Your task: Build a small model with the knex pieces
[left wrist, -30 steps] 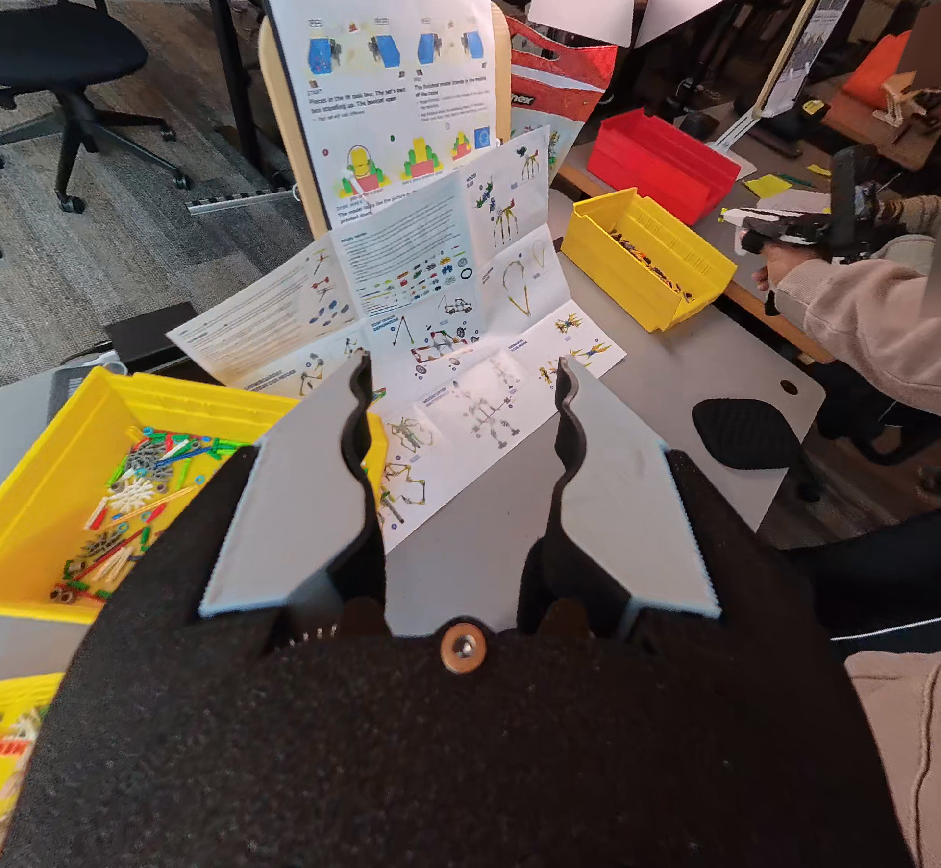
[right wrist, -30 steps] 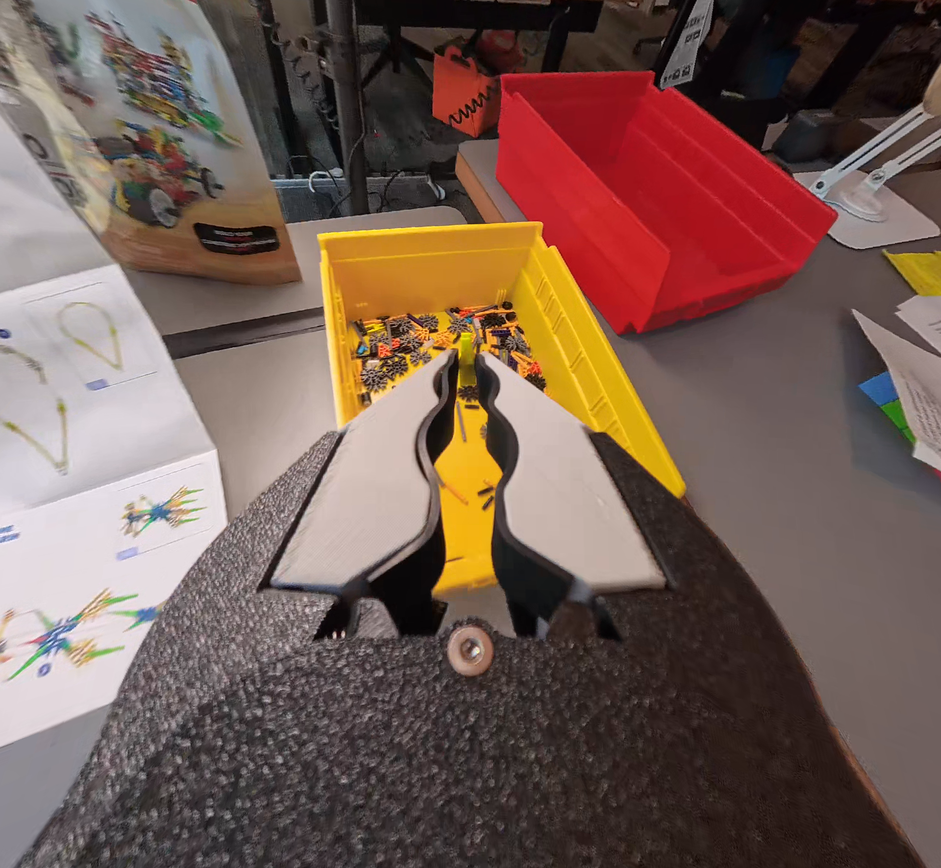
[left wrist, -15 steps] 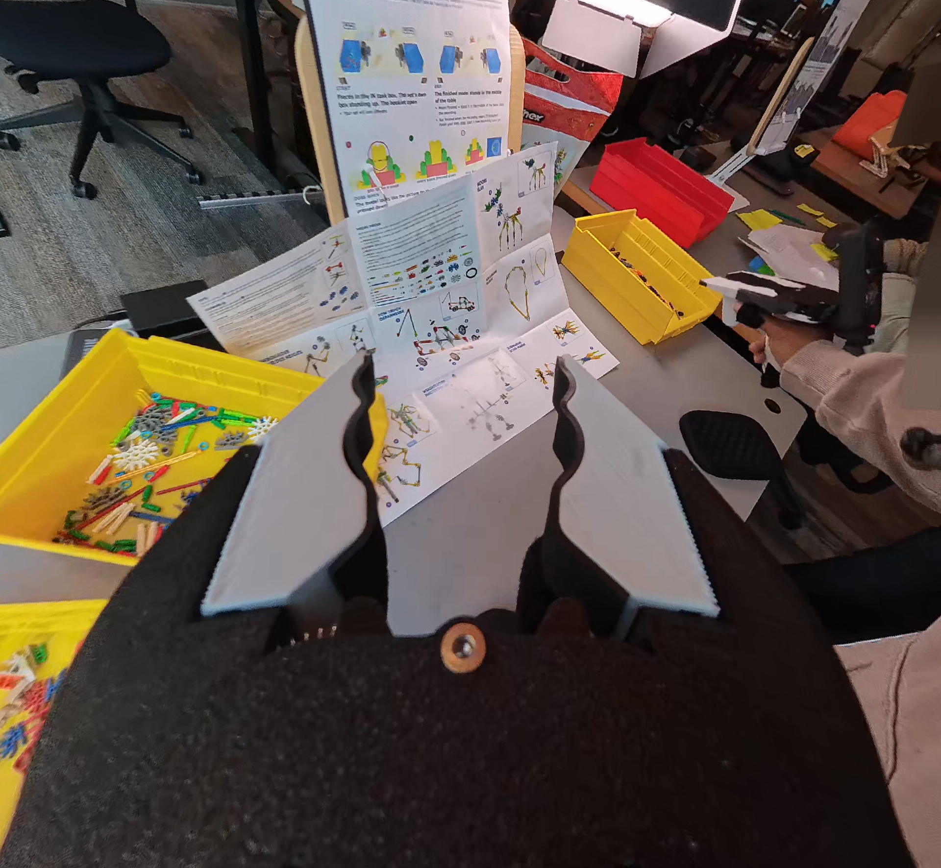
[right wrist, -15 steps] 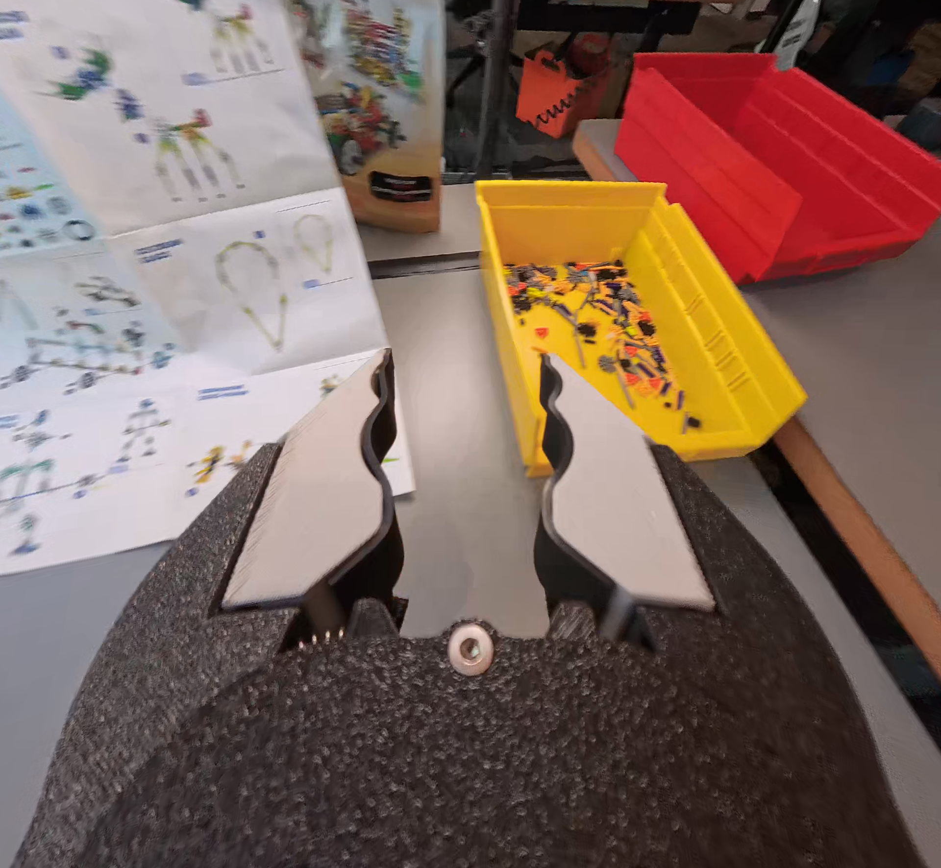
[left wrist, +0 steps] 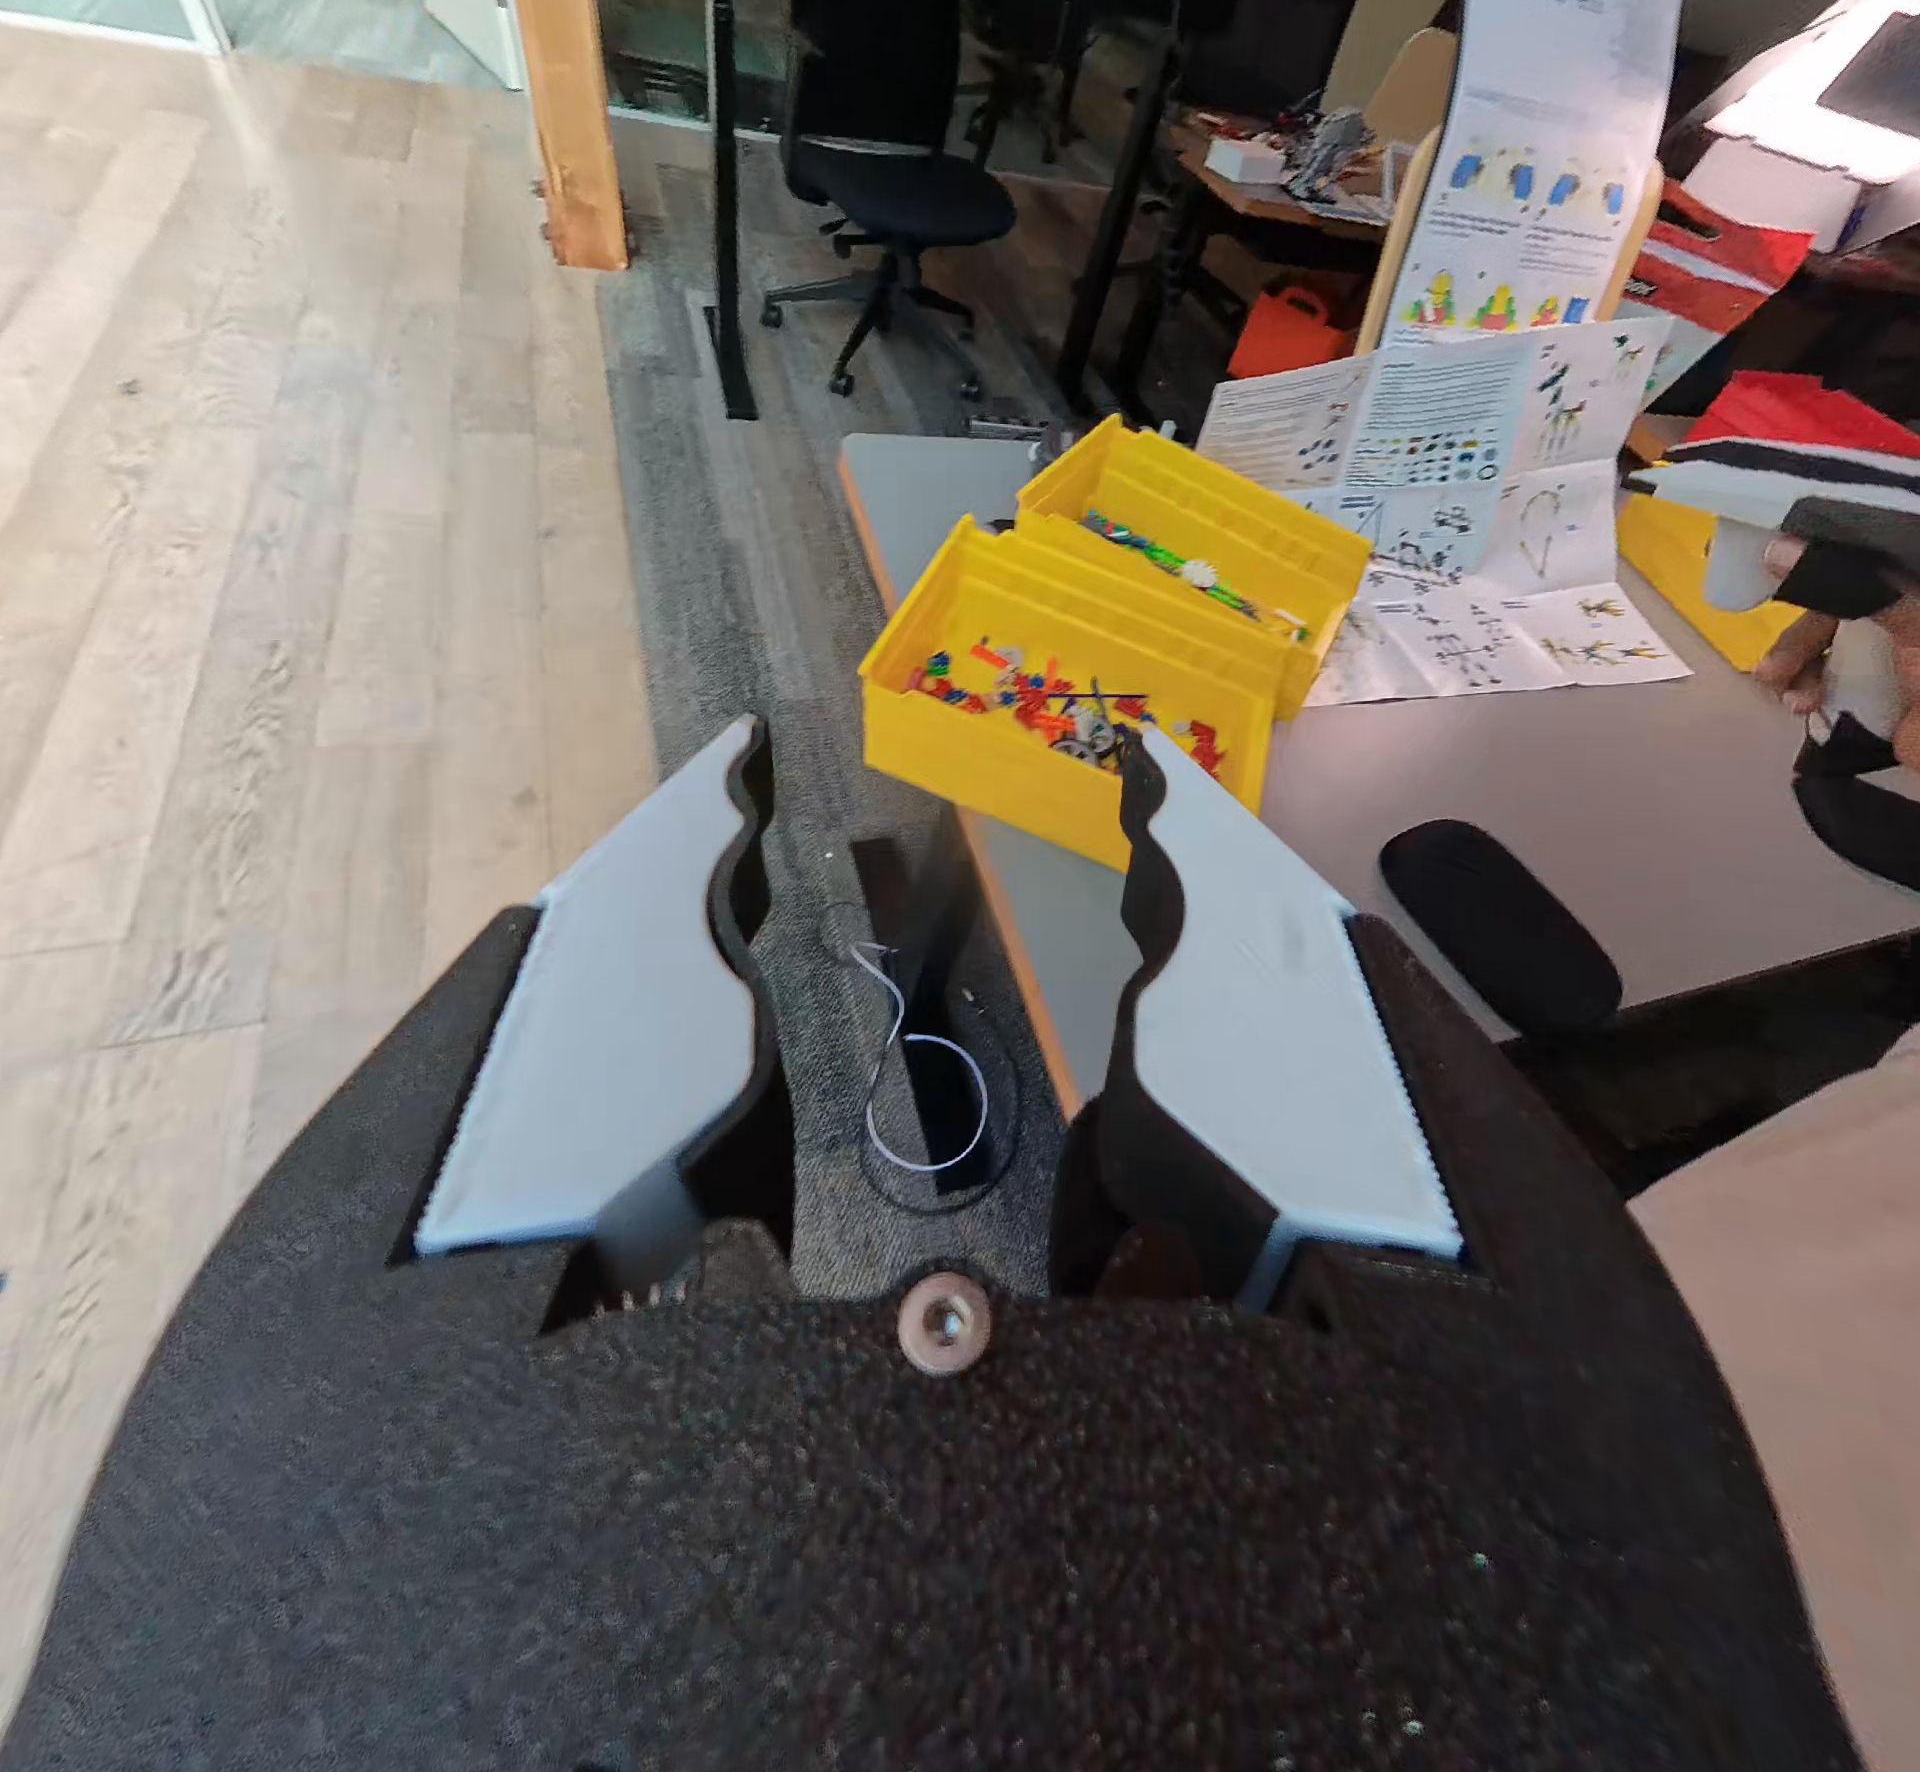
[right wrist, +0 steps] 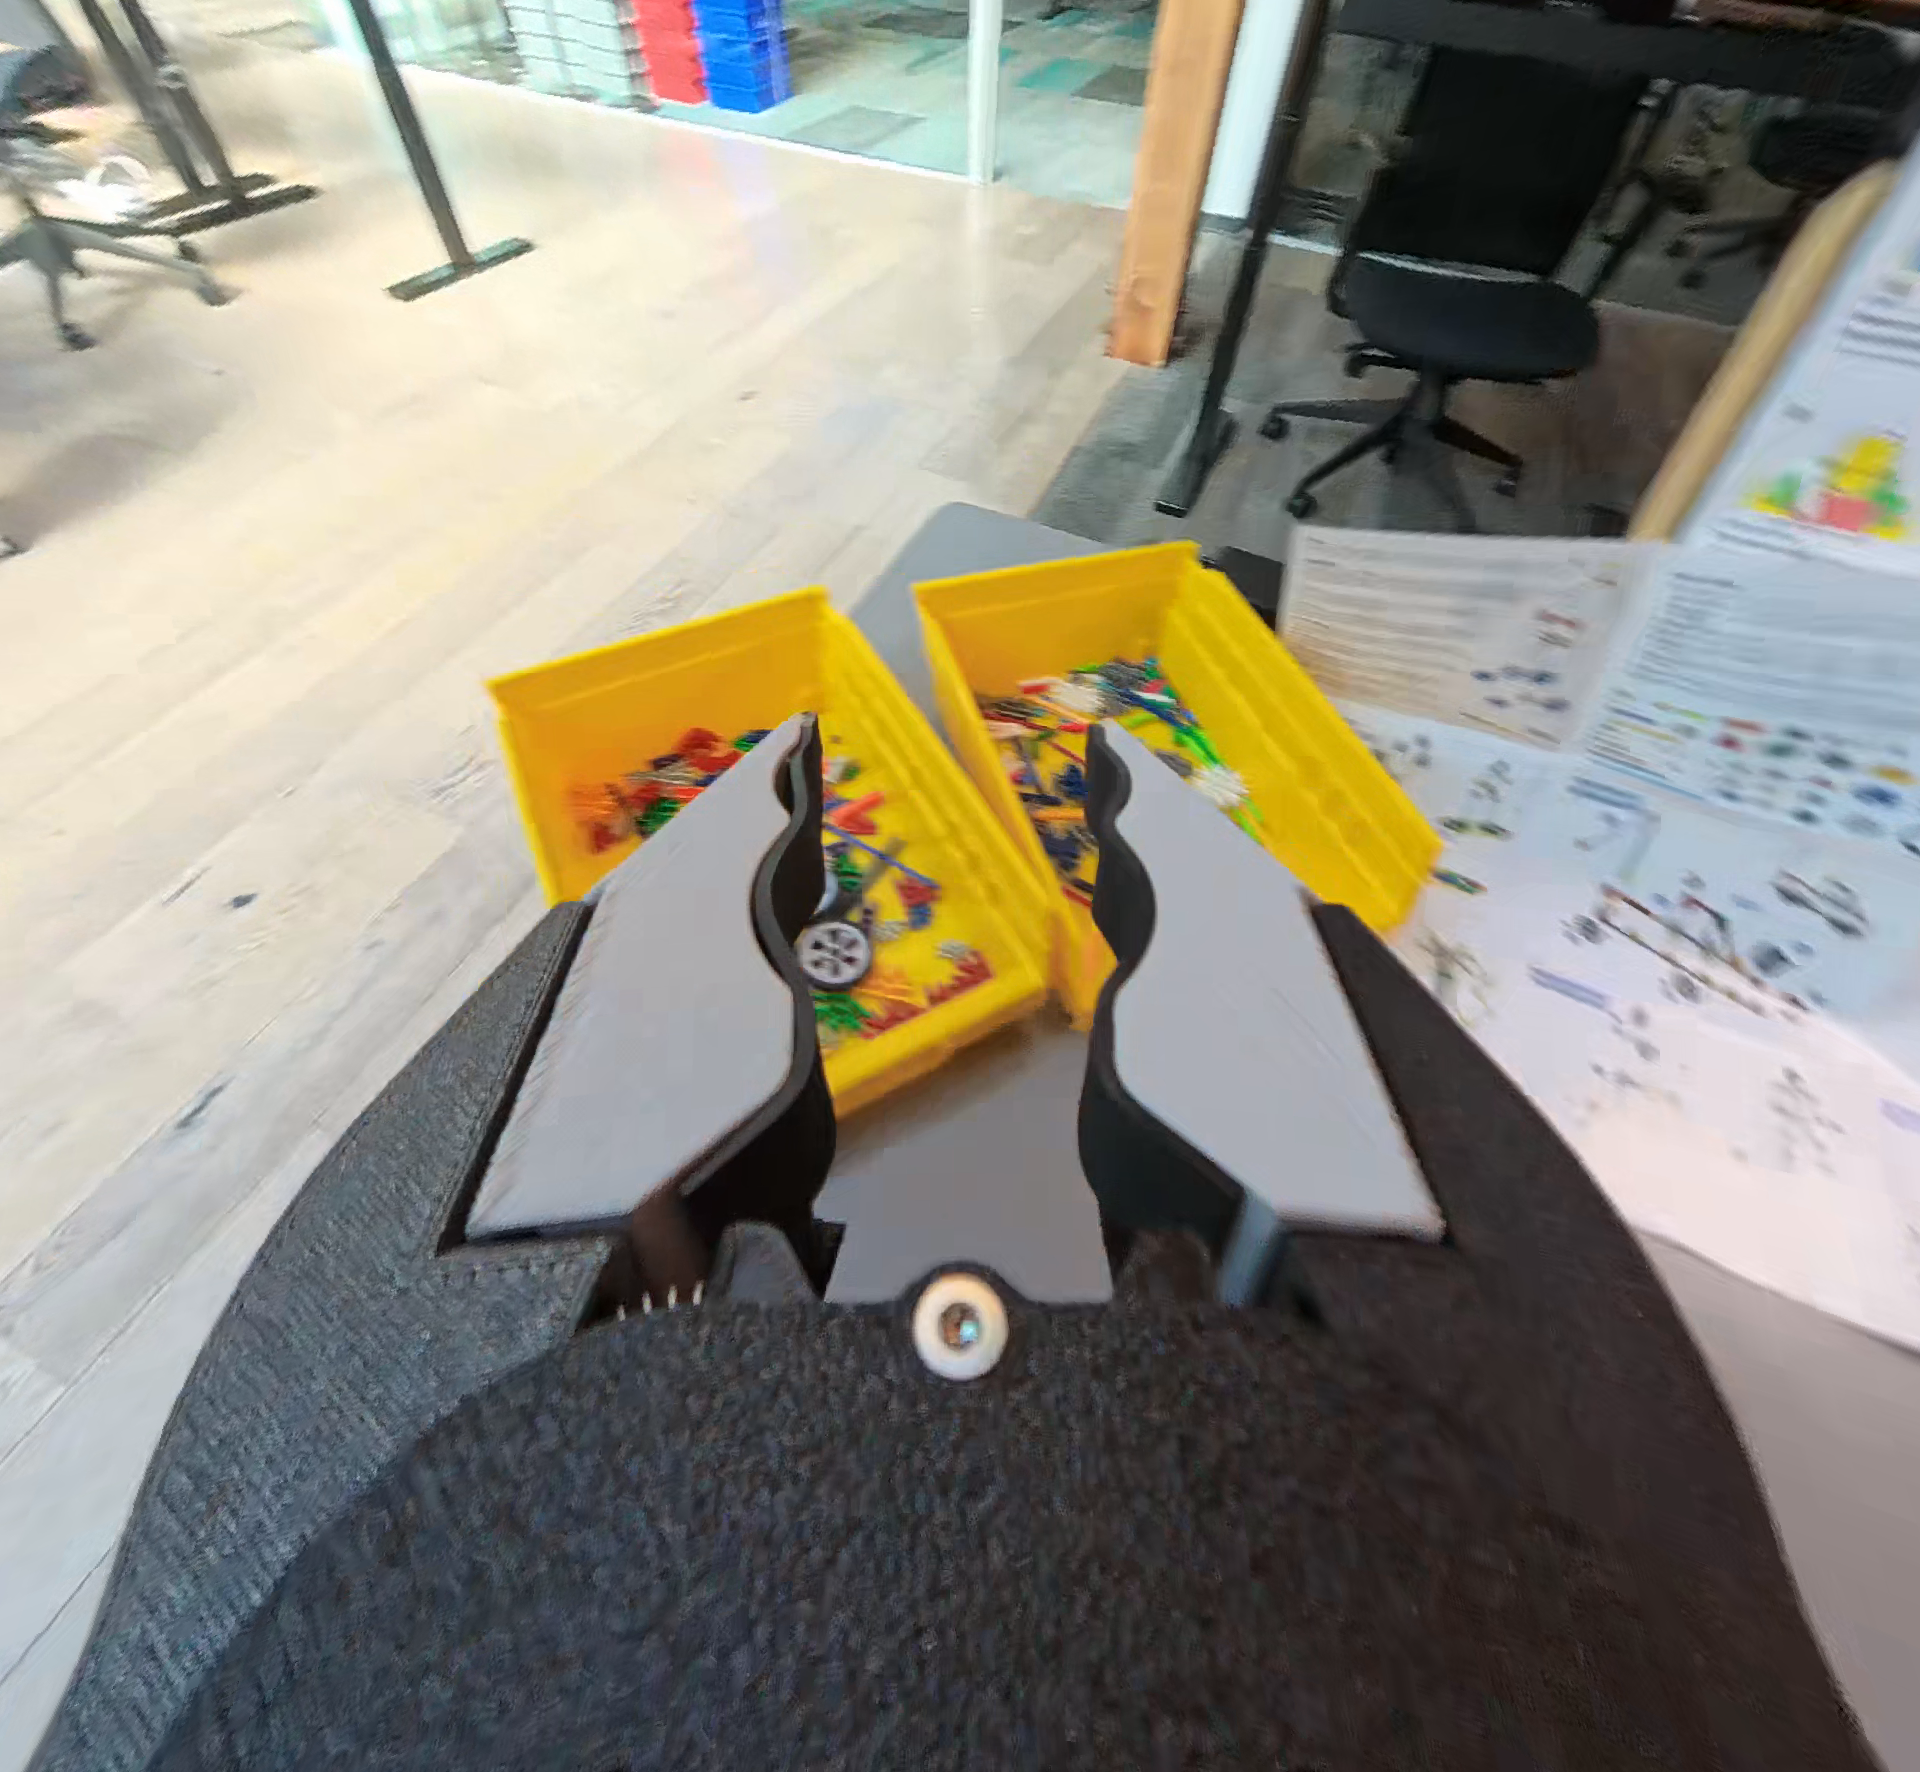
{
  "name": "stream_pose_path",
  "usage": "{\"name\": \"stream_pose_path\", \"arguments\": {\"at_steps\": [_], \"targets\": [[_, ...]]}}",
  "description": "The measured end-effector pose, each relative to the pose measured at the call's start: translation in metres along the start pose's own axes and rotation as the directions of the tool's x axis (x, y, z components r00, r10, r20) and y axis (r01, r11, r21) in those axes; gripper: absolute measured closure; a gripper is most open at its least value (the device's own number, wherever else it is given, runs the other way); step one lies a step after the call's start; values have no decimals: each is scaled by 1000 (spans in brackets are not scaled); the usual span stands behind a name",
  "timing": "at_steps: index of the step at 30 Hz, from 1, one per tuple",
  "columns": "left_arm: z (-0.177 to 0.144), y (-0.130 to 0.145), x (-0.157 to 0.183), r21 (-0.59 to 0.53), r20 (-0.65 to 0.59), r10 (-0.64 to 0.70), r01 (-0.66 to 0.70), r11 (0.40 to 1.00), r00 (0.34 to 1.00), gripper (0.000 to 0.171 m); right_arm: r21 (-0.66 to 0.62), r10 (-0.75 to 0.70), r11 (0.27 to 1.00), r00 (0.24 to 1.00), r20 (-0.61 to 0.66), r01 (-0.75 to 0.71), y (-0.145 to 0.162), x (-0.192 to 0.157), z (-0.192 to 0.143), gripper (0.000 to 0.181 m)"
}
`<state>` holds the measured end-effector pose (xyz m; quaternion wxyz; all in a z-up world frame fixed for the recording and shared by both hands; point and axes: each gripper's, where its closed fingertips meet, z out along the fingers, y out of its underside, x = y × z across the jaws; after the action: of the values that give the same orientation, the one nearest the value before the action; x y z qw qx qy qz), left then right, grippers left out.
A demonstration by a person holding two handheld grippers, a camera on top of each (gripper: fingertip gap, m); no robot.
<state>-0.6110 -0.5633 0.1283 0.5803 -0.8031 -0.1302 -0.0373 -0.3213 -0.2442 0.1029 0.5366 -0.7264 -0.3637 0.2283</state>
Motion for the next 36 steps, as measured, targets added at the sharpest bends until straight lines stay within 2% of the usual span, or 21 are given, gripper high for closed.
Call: {"name": "stream_pose_path", "arguments": {"at_steps": [2,4,6,8,13,16,18,21,23,26,29,33,35,36], "targets": [[-49,14,-58,-40,66,3,-1,999,998,104,1,-77,997,993,92,78,-22,-71,34,130],[-82,31,-115,-73,144,-1,11,997,990,102,1,-104,994,979,175,106,-37,-133,73,126],[-102,33,-162,-49,209,-35,46,998,977,101,-12,-118,992,956,269,126,-48,-193,114,123],[-109,23,-205,7,291,-51,51,999,955,100,-8,-121,991,932,341,131,-60,-246,158,121],[-90,-8,-324,113,450,-111,67,991,886,109,6,-65,998,890,451,70,-72,-373,301,122],[-67,-35,-413,35,523,-13,-7,999,852,121,-18,-33,999,858,513,49,-81,-452,403,128],[-45,-72,-472,-2,540,16,-18,1000,842,129,-31,-6,999,832,555,28,-119,-495,461,128],[-1,-153,-559,64,536,-13,-25,998,844,129,40,-60,998,794,605,45,-202,-533,529,127],[34,-199,-613,124,534,-52,-17,992,844,129,92,-101,994,788,607,56,-255,-539,571,127],[103,-242,-687,153,502,-102,27,988,859,130,93,-105,994,801,590,62,-305,-535,644,127],[192,-260,-756,115,425,-113,70,991,898,129,42,-78,997,829,554,66,-312,-526,731,127],[334,-271,-849,-25,297,-11,19,1000,955,126,-71,5,997,875,484,34,-296,-511,863,129],[415,-294,-890,-62,214,39,-27,998,976,124,-128,54,992,891,451,5,-307,-500,928,128],[458,-313,-907,-66,165,48,-38,997,985,124,-144,86,989,896,436,-25,-323,-493,957,127]]}}
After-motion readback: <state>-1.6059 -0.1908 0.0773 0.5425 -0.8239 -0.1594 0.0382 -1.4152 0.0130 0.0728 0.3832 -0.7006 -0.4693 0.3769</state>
